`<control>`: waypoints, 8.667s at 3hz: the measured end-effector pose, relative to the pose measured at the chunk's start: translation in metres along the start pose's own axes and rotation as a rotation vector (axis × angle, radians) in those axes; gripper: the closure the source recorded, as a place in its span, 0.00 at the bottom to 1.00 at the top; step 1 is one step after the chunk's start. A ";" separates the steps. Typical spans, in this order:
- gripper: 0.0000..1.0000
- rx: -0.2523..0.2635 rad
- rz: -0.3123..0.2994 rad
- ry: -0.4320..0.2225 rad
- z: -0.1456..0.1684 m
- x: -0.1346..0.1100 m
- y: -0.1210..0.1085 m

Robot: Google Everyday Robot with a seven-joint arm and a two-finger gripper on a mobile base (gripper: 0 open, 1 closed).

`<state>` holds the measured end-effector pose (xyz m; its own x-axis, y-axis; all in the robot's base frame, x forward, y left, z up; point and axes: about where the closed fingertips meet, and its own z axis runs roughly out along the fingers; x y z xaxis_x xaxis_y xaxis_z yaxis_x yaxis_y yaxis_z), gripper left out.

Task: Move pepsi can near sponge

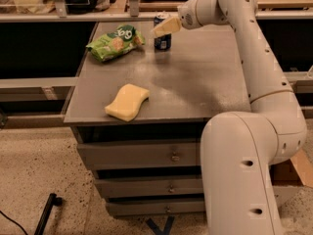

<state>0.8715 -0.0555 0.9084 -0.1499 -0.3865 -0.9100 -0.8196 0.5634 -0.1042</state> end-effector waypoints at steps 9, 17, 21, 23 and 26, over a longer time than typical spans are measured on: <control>1.00 -0.089 0.001 -0.060 -0.005 -0.011 0.022; 1.00 -0.433 -0.103 -0.088 -0.008 -0.012 0.161; 0.35 -0.559 -0.109 -0.049 -0.021 0.013 0.196; 0.00 -0.587 -0.158 -0.054 -0.018 0.013 0.198; 0.00 -0.546 -0.251 0.013 -0.055 0.011 0.190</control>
Offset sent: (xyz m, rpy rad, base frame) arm 0.0009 0.0097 -0.0149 0.0816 -0.0122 0.0446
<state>0.6835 0.0076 0.9010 0.0814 -0.4704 -0.8787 -0.9958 -0.0021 -0.0911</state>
